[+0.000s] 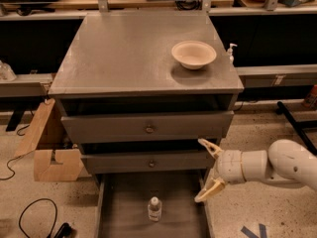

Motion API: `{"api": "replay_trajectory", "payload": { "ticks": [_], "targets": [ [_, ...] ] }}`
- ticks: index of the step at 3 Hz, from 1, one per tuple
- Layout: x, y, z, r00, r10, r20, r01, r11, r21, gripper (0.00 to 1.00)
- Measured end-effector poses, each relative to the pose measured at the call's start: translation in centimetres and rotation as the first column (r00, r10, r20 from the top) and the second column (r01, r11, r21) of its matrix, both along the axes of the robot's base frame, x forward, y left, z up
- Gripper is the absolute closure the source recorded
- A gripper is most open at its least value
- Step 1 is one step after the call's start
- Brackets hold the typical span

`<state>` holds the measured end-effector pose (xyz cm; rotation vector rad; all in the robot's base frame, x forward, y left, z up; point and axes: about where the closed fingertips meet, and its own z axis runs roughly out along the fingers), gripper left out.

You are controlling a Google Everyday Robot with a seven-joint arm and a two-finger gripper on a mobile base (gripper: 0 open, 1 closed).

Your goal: Pick blue plastic bottle from bottom drawer and place on counter

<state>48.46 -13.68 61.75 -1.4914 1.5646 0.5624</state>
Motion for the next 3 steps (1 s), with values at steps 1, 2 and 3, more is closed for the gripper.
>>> {"api": "replay_trajectory", "payload": {
  "ticks": [1,2,3],
  "targets": [
    [0.2,1.8,-7.3,0.9988,0.048,-0.007,-0.048,0.998,0.028,0.0],
    [0.1,3.4,-13.5,0.9975,0.07,-0.007,-0.069,0.993,0.093,0.0],
    [-0.4,5.9,-20.5,0.9959,0.083,-0.037,-0.075,0.983,0.169,0.0]
  ]
}}
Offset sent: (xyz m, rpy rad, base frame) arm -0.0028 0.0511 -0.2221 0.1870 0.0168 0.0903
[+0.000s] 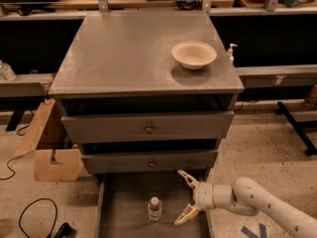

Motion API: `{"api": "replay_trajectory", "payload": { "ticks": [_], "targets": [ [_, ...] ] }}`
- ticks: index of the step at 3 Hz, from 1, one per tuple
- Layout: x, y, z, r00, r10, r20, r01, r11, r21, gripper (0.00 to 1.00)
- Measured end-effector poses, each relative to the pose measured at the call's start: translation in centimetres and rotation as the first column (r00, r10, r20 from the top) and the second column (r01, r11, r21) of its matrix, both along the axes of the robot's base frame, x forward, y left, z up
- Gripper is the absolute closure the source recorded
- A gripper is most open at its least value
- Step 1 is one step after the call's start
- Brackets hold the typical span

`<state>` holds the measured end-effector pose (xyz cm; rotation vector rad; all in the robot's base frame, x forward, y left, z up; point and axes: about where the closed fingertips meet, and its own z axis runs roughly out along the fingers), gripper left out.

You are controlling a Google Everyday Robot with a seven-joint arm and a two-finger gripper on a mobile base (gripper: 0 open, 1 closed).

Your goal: Pick blue plastic bottle from bottom drawer and place on counter

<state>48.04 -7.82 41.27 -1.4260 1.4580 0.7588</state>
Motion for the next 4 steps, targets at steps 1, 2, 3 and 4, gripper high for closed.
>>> {"api": "replay_trajectory", "payload": {
  "ticks": [1,2,3,4],
  "targets": [
    [0.0,0.1,-0.2,1.0,0.001,-0.001,-0.001,1.0,0.002,0.0],
    [0.8,2.3,-3.2,0.9996,0.015,-0.022,-0.014,0.999,0.041,0.0],
    [1.5,5.7,-8.4,0.9968,0.074,-0.032,-0.07,0.991,0.114,0.0],
    [2.3,7.5,-13.0,0.9942,0.102,-0.036,-0.093,0.979,0.184,0.0]
  ]
}}
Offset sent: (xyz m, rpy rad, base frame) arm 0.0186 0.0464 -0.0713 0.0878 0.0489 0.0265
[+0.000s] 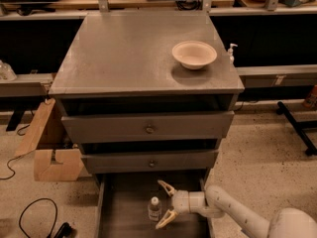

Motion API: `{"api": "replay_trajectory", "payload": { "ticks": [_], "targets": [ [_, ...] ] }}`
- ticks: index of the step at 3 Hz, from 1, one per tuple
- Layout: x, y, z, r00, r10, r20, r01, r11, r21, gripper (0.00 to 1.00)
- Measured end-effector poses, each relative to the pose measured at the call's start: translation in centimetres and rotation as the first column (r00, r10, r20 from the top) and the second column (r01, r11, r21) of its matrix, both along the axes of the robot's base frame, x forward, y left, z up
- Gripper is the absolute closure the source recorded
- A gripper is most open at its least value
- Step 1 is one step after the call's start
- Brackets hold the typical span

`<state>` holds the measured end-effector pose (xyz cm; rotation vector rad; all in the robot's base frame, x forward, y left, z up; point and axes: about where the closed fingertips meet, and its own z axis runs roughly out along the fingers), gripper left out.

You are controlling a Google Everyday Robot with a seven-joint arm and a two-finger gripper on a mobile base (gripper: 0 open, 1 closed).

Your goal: Pick blue plastic bottle from bottom drawer and place on counter

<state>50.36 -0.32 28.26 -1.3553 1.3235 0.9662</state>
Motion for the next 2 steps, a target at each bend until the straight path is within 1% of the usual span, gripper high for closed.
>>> {"api": "replay_trajectory", "payload": {
  "ticks": [1,2],
  "targets": [
    [0.5,1.4,-4.6,0.9996,0.024,-0.013,-0.024,0.999,0.032,0.02],
    [0.6,1.8,-6.6,0.9988,0.038,-0.03,-0.038,0.999,0.015,0.24]
  ]
}}
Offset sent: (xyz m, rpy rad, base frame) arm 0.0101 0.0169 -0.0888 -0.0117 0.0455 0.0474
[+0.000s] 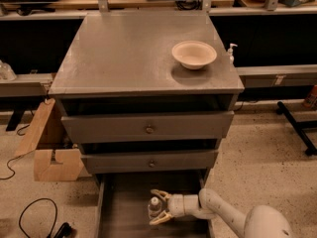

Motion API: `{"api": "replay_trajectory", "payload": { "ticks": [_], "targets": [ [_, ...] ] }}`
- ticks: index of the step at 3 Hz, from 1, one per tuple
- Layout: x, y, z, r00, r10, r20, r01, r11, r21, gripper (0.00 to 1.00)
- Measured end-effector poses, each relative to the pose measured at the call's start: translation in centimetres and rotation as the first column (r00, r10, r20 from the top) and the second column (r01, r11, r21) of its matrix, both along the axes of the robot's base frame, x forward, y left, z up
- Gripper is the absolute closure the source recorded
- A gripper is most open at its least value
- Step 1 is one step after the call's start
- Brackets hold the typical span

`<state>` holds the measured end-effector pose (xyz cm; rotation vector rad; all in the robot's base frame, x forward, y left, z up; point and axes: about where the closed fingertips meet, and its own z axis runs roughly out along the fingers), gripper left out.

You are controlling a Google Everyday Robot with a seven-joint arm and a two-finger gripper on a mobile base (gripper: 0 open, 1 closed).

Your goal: Pick blue plastic bottle from bottom drawer and place on counter

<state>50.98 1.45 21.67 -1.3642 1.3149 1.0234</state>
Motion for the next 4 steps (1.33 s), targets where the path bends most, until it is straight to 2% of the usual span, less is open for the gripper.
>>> {"api": "replay_trajectory", "payload": {
  "ticks": [1,2,3,4],
  "targets": [
    [-0.4,0.9,-1.0,0.9995,0.023,-0.022,-0.023,0.999,-0.022,0.47],
    [-0.5,0.8,1.3,0.9993,0.009,-0.035,-0.01,1.0,-0.021,0.7],
    [-1.9,-1.3,9.8,0.9971,-0.034,-0.068,0.035,0.999,0.006,0.99],
    [-3.3,-4.6,18.7,0.991,-0.084,-0.105,0.085,0.996,0.011,1.0]
  ]
}}
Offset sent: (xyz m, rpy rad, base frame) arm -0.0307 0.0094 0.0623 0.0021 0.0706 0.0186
